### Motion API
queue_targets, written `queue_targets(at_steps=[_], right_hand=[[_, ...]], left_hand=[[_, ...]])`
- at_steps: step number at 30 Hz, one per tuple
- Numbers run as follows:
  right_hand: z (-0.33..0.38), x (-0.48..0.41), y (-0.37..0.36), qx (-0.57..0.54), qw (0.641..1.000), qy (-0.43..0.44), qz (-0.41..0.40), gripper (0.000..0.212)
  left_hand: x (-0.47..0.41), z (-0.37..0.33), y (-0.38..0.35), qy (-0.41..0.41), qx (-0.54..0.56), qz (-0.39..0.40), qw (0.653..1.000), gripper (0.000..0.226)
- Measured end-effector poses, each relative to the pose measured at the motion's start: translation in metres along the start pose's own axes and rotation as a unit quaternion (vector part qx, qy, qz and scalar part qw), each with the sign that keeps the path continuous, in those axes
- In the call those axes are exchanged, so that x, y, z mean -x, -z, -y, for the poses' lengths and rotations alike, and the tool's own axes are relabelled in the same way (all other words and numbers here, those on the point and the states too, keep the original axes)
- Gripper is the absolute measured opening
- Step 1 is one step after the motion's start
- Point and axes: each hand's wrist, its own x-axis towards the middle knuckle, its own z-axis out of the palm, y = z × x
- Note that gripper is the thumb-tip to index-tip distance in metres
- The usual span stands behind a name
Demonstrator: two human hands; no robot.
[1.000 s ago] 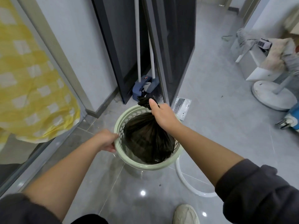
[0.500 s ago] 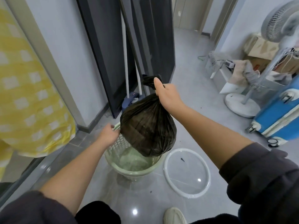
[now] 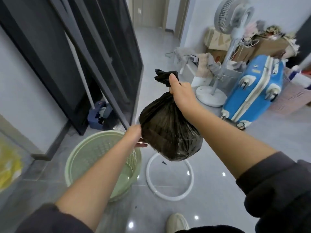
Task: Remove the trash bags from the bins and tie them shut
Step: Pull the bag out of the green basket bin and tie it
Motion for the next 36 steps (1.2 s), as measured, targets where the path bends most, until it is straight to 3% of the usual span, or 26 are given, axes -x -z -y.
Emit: queue_targets(at_steps=[9,15,20,22,25,30,34,36], right_hand=[[-0.182,0.011,-0.009,0.014,0.987,-0.161,-0.018,0.053],[-0.263,0.026,-0.031,0.01,0.98,-0.199,0.002,0.048],[-0.285,0.032,-0.03,0.012,0.979,-0.201,0.02,0.051],[-0.287,0.032,-0.027,0.019,0.978,-0.206,0.034,0.055],[-0.288,0.03,-0.024,0.026,0.978,-0.2,0.048,0.056],[-0.296,0.027,-0.023,0.012,0.98,-0.194,0.043,0.051],[-0.3,0.029,-0.023,0.017,0.982,-0.18,0.048,0.051],[-0.299,0.028,-0.018,0.009,0.984,-0.172,0.042,0.05]], left_hand=[[-0.069,0.121,-0.078,0.147,0.009,0.033,0.989,0.027],[-0.107,0.195,-0.089,0.194,0.032,0.015,0.98,0.031],[-0.129,0.223,-0.09,0.185,-0.04,-0.032,0.981,0.027],[-0.142,0.237,-0.084,0.154,-0.153,-0.073,0.973,0.027],[-0.151,0.256,-0.074,0.154,-0.313,-0.111,0.931,0.039],[-0.152,0.272,-0.076,0.195,-0.37,-0.096,0.903,0.052],[-0.156,0.277,-0.079,0.191,-0.404,-0.119,0.887,0.042],[-0.155,0.273,-0.082,0.175,-0.38,-0.143,0.897,0.039]])
